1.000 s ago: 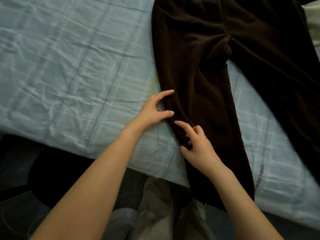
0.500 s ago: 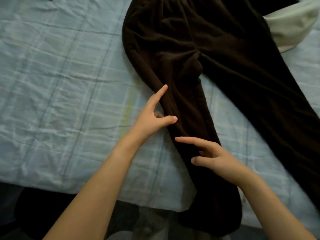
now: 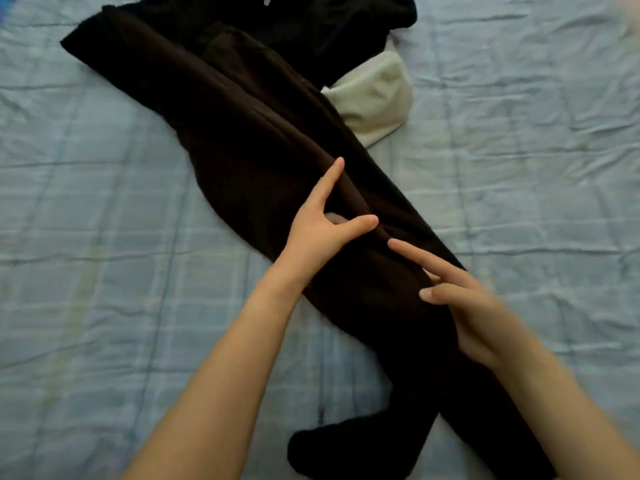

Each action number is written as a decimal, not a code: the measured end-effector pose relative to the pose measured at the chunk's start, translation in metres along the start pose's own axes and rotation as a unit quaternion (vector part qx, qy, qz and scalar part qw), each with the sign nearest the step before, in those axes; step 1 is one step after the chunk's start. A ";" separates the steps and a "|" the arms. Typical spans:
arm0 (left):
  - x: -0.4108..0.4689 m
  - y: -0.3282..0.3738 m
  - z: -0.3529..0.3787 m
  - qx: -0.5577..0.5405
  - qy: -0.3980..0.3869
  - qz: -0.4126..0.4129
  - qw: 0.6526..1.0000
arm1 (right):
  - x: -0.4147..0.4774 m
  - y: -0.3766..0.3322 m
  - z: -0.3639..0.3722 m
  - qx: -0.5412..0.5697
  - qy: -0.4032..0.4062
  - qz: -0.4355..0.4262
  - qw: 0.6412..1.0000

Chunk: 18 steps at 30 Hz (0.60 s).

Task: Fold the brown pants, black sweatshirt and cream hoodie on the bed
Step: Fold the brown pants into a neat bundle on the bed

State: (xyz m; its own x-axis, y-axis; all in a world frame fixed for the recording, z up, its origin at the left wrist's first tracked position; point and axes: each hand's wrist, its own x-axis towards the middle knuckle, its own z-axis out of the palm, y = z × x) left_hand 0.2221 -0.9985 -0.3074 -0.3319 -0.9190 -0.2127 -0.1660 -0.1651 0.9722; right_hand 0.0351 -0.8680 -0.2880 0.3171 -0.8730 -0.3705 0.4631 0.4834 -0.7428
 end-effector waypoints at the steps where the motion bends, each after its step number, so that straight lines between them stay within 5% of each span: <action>1: 0.013 -0.006 0.021 0.012 0.004 -0.017 1.000 | -0.001 -0.004 -0.021 -0.032 0.045 0.006 0.998; 4: 0.045 -0.031 0.070 0.132 0.018 -0.081 0.988 | 0.006 -0.005 -0.079 -0.229 0.202 0.038 0.951; 7: 0.057 -0.054 0.090 0.227 0.042 -0.095 0.968 | 0.017 0.006 -0.111 -0.333 0.215 0.052 0.917; 14: 0.041 -0.059 0.087 0.247 -0.018 -0.008 0.969 | -0.006 0.016 -0.114 -0.348 0.214 0.024 0.913; 18: 0.030 -0.060 0.095 0.369 -0.064 0.038 0.927 | -0.030 0.024 -0.110 -0.298 0.158 0.050 0.940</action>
State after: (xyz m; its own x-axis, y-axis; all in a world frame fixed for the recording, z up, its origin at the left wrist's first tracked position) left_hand 0.1334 -0.9819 -0.3810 -0.4690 -0.8599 -0.2016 -0.7109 0.2321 0.6639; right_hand -0.0545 -0.8373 -0.3564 0.0290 -0.8464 -0.5318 -0.1315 0.5242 -0.8414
